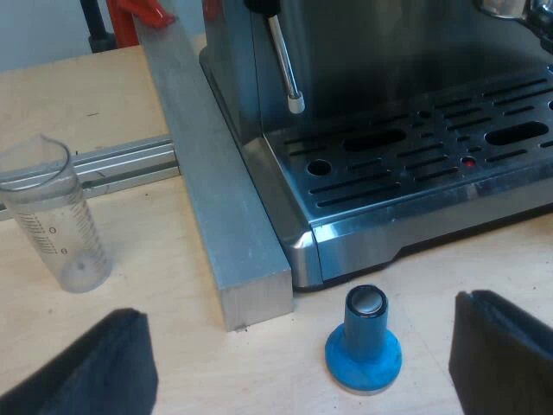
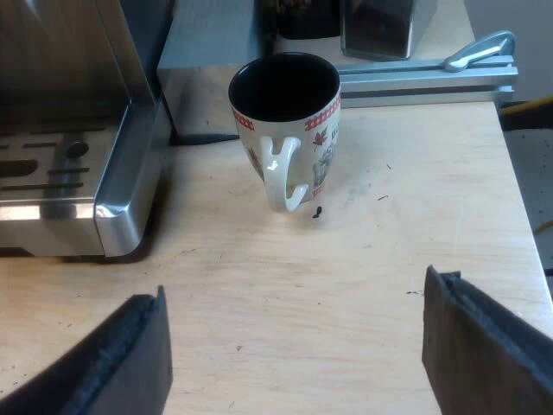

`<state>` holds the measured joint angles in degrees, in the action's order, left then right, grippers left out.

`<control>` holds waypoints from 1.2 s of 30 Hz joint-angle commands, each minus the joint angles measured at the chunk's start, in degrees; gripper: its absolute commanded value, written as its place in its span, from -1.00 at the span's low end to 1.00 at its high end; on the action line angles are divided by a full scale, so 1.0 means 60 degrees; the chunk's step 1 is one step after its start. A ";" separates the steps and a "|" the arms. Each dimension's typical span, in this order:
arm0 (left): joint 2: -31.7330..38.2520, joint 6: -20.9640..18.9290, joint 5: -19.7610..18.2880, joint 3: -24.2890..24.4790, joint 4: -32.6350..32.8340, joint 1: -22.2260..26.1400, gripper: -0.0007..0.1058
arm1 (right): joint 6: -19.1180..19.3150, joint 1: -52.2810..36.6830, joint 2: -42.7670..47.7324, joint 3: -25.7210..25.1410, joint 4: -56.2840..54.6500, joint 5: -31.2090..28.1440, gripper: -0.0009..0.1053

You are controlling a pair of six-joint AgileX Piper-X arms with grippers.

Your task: Grind coffee beans and then tamp

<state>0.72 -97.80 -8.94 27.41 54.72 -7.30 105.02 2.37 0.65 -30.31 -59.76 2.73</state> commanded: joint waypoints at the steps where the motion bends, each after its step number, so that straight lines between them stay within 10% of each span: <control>1: 0.1306 -0.0004 -0.0057 -0.0012 -0.0093 0.0031 0.37 | -0.0003 -0.0016 0.0357 -0.0019 0.0137 0.0086 0.23; 9: 0.0716 -0.0004 -0.0242 0.0145 0.0013 0.0031 0.37 | -0.0066 0.0016 0.0111 -0.0257 0.0118 0.0086 0.23; 22: -0.1682 -0.0026 -0.2639 0.1713 -0.0746 -0.0035 0.37 | 0.0327 0.2505 -0.2398 -0.1962 0.0140 0.0797 0.13; 36: -0.3288 0.0286 -0.4212 0.1360 -0.2067 -0.2741 0.37 | 0.0805 0.5862 -0.4706 -0.2112 0.0999 0.1027 0.13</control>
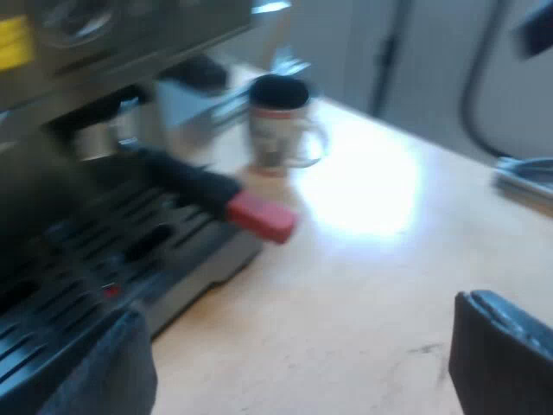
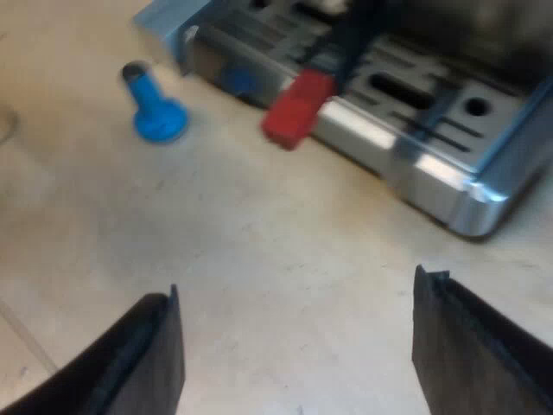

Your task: Grind coffee beans and then tamp

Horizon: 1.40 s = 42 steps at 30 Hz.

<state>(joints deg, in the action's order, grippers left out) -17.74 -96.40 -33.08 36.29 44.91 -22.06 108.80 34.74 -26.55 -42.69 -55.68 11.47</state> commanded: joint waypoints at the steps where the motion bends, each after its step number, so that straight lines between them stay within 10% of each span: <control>1: -0.0355 0.0187 -0.0188 -0.0291 -0.0754 -0.0469 0.37 | 0.0174 0.0765 -0.0285 -0.0026 0.0363 -0.0678 0.13; 8: -0.0810 0.0447 -0.0456 -0.1259 -0.2340 -0.1173 0.37 | -0.0461 0.2524 -0.0490 0.0684 0.1513 -0.2334 0.13; 27: -0.1856 0.0840 -0.0667 -0.2770 -0.3826 -0.1402 0.36 | -0.4593 0.6351 -0.2541 0.3714 0.7840 -0.7719 0.12; 42: -0.1855 0.0835 -0.0667 -0.2858 -0.3831 -0.1402 0.36 | -0.4673 0.6349 -0.5808 0.3747 1.1093 -0.9211 -0.40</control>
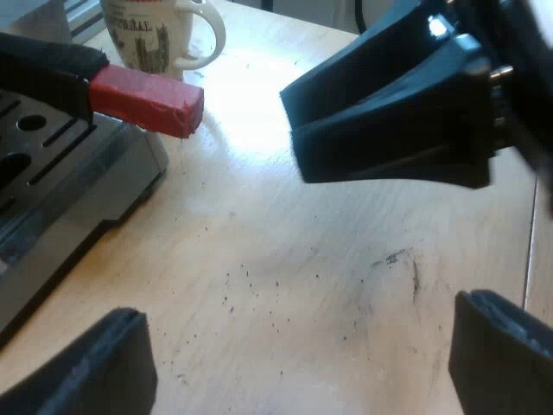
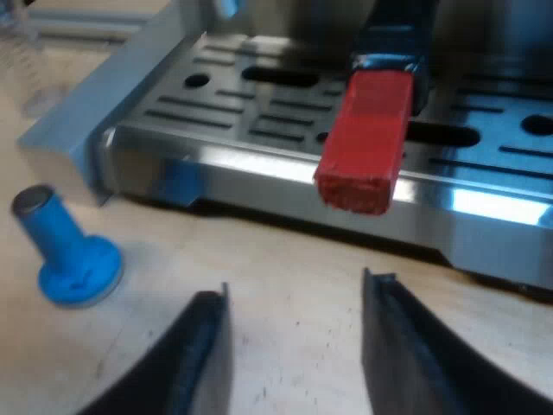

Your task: Grind coffee beans and then tamp

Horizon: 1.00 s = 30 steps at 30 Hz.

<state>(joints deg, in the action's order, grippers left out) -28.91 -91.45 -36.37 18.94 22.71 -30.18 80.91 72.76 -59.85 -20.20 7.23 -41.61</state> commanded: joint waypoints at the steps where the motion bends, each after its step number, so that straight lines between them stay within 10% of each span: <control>1: 0.0007 0.0010 -0.0120 0.0033 -0.0131 -0.0048 0.36 | -0.0025 0.0013 -0.0296 -0.0002 0.0700 -0.0435 -0.41; 14: 0.0007 0.0010 -0.0141 0.0033 -0.0103 -0.0048 0.36 | -0.0025 0.0013 -0.1699 -0.0027 0.2280 -0.2178 -0.43; 30: 0.0007 0.0010 -0.0141 0.0033 -0.0057 -0.0048 0.36 | 0.0050 -0.0880 -0.1730 -0.0047 0.2303 -0.1154 -0.43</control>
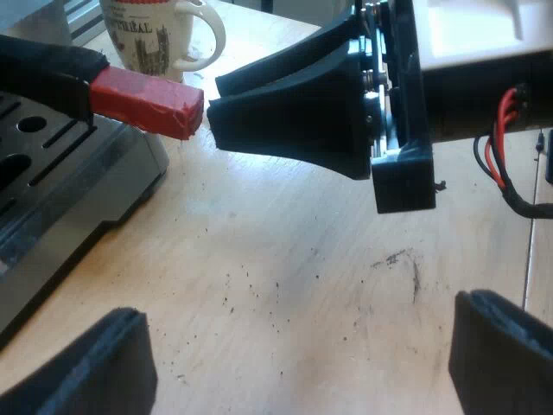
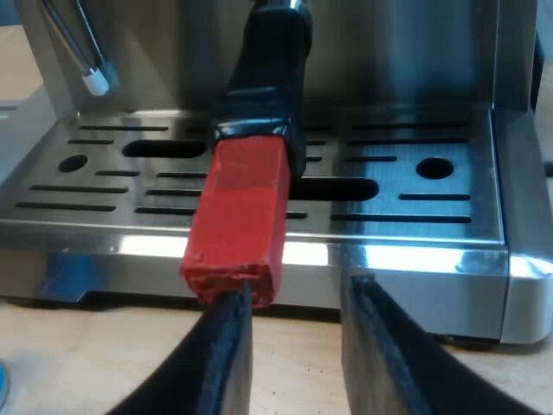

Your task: Grind coffee beans and then tamp

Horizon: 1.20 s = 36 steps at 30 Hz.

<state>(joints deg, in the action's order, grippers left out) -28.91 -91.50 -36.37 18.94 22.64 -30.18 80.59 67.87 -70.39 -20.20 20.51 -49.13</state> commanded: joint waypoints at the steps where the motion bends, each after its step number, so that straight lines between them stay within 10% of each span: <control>1: 0.0007 0.0019 -0.0141 0.0033 -0.0046 -0.0048 0.36 | 0.0110 -0.0064 0.0027 -0.0050 0.0087 0.0086 -0.43; 36: 0.0007 -0.0188 -0.0141 0.0033 -0.0046 -0.0048 0.36 | 0.0660 -0.0459 -0.0001 -0.0611 0.0120 -0.0367 -0.43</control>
<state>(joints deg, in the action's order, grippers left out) -28.91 -91.76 -36.37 18.94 22.64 -30.18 84.57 65.64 -71.07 -22.40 19.48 -47.97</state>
